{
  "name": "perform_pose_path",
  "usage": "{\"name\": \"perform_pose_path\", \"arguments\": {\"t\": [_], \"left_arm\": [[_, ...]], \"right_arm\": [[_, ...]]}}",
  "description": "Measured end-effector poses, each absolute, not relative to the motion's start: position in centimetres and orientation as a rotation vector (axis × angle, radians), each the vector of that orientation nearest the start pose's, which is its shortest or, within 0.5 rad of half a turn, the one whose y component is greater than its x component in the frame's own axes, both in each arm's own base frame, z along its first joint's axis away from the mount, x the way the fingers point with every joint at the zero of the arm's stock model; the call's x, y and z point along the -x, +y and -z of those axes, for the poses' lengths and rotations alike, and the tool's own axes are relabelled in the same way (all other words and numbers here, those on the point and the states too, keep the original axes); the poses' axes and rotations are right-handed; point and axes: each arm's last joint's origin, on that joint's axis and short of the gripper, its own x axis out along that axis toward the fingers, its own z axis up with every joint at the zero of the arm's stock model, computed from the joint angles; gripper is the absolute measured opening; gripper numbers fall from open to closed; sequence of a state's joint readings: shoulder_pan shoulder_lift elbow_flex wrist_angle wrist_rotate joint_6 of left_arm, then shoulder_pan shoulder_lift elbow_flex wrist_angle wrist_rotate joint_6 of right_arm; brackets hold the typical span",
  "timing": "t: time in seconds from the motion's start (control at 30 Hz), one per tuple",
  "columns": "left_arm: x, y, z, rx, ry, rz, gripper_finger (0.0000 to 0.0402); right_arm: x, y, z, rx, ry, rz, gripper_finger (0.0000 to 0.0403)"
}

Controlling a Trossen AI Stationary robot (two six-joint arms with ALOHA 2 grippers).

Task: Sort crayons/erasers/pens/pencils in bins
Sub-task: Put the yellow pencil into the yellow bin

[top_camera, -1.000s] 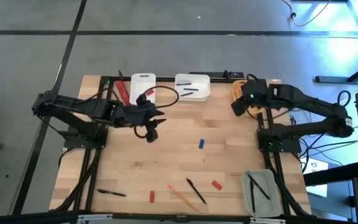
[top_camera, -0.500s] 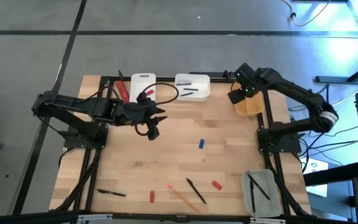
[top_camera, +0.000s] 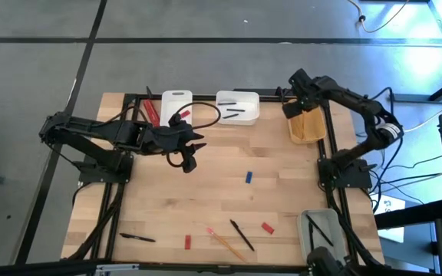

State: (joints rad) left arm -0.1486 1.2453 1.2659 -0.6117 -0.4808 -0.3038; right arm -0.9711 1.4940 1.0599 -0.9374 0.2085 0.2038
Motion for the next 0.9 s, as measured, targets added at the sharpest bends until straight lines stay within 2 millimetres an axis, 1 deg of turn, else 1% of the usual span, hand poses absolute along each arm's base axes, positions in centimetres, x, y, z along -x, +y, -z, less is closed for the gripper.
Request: {"name": "perform_pose_path", "arguments": {"t": [0.23, 0.43, 0.77, 0.9], "left_arm": [[-25.6, -2.5, -36.7, 0.108, 0.509, -0.404, 0.0112], [-25.6, -2.5, -36.7, 0.108, 0.510, -0.404, 0.0112], [-25.6, -2.5, -36.7, 0.108, 0.510, -0.403, 0.0112], [-25.6, -2.5, -36.7, 0.108, 0.510, -0.404, 0.0112]], "right_arm": [[-14.2, -23.6, -20.9, -0.724, 1.283, 1.139, 0.0152], [-14.2, -24.3, -19.9, -0.713, 1.305, 1.123, 0.0152], [-14.5, -24.9, -18.5, -0.723, 1.353, 1.078, 0.0152], [-14.5, -24.9, -18.4, -0.720, 1.358, 1.065, 0.0152]]}}
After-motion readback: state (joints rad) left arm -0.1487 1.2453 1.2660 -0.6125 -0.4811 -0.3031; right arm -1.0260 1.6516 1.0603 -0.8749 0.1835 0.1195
